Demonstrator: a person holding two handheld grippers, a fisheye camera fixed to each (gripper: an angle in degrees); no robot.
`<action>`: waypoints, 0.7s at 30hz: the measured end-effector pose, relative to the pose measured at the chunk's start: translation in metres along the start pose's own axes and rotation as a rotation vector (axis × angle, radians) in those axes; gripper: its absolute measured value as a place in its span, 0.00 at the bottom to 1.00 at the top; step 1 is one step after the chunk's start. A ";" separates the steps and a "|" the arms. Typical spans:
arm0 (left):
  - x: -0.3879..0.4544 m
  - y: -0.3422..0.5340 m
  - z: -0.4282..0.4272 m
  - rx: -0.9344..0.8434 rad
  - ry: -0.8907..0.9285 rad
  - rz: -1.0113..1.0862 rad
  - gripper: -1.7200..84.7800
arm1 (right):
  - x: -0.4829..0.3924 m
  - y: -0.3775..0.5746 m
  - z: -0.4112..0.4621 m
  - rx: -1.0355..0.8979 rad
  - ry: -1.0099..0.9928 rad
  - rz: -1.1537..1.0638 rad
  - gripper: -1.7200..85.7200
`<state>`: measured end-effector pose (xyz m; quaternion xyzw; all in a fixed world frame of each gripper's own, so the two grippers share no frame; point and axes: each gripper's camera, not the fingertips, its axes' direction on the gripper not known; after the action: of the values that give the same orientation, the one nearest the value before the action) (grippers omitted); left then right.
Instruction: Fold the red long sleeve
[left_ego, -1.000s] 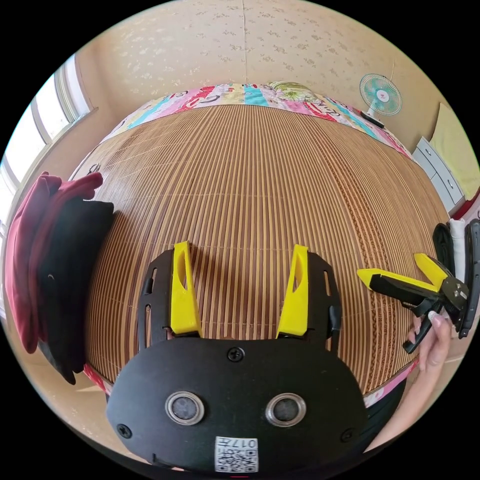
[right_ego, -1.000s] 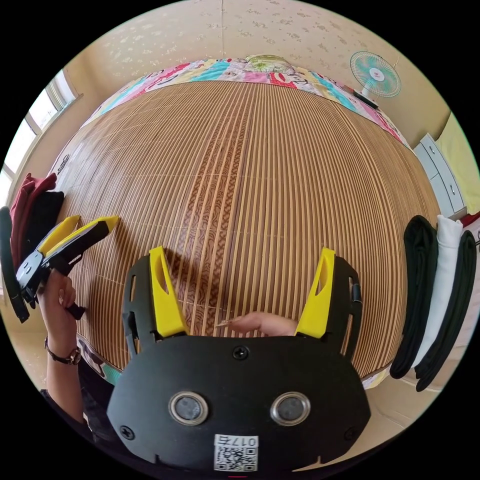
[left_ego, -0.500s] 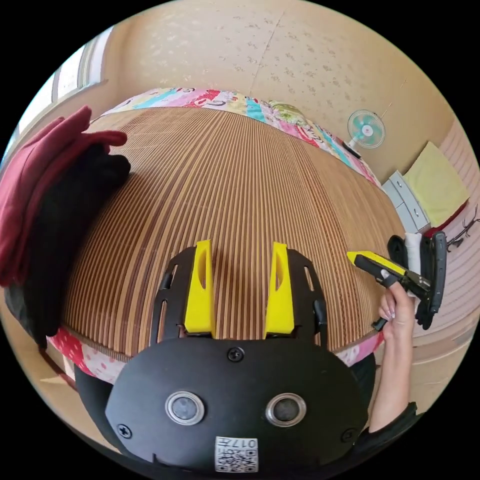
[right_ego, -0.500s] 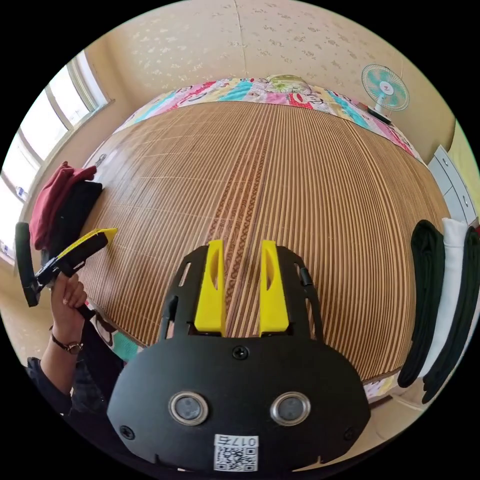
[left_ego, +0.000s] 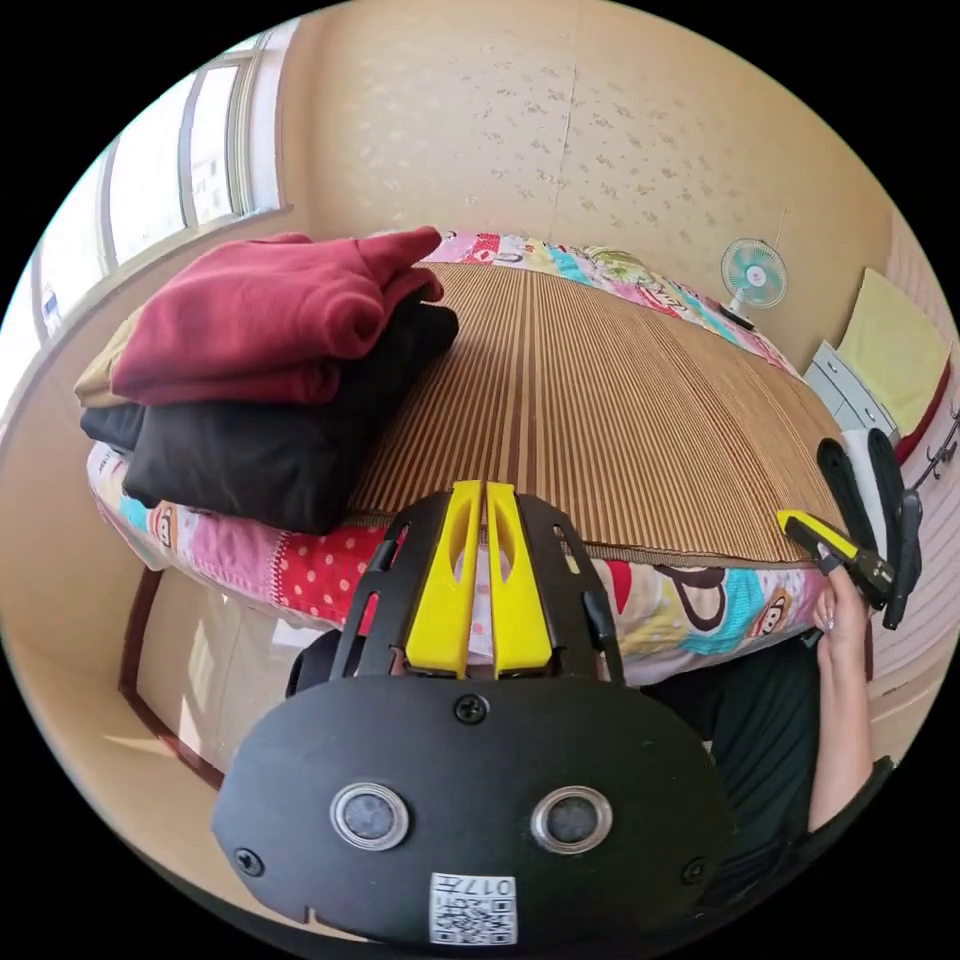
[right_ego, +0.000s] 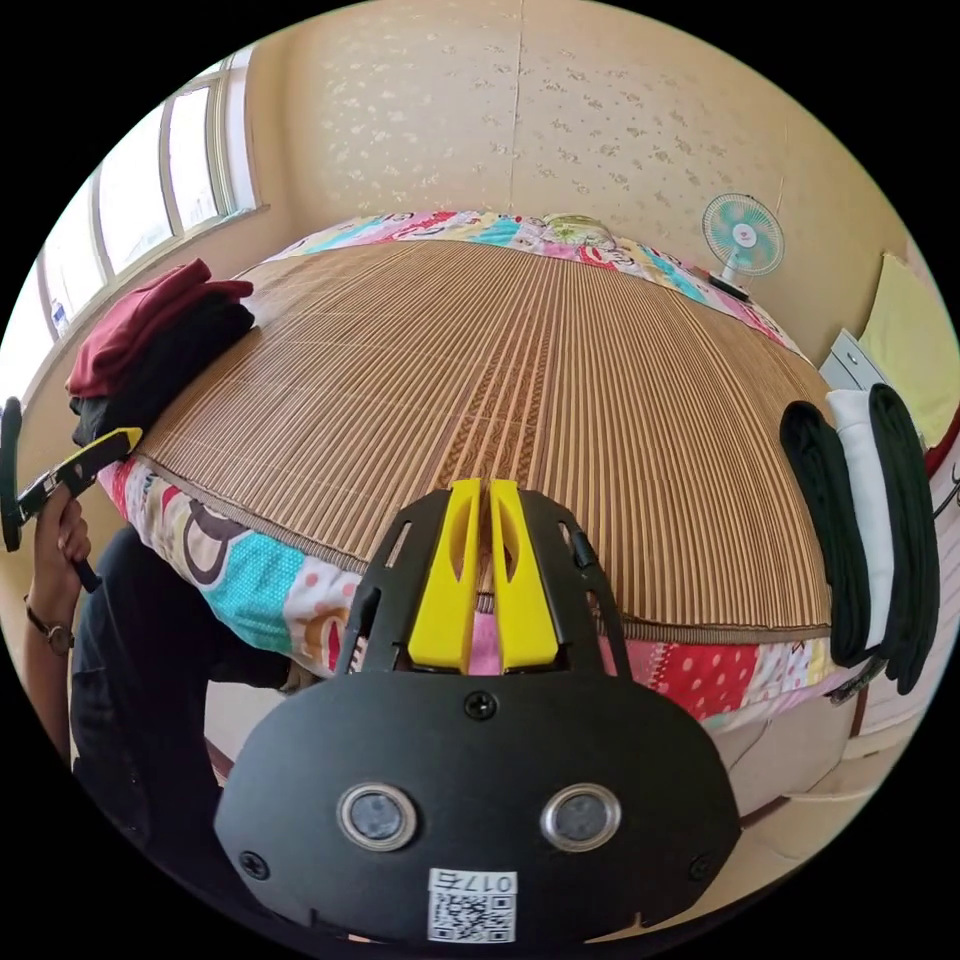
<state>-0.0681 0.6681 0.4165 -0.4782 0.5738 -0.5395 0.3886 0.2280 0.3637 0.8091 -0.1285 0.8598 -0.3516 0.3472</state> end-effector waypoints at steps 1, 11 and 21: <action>0.000 0.001 0.007 -0.009 -0.001 0.009 0.01 | 0.004 0.012 0.000 0.066 -0.008 0.024 0.04; -0.065 -0.038 -0.025 0.017 0.379 -0.098 0.02 | 0.074 0.017 0.009 -0.003 -0.206 0.125 0.04; -0.110 -0.240 -0.065 -0.010 -0.052 0.045 0.15 | 0.189 0.025 -0.073 -0.103 -0.672 0.169 0.02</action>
<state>-0.0732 0.7997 0.6537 -0.4809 0.5767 -0.5154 0.4130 0.0411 0.3314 0.7330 -0.1827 0.7217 -0.2160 0.6318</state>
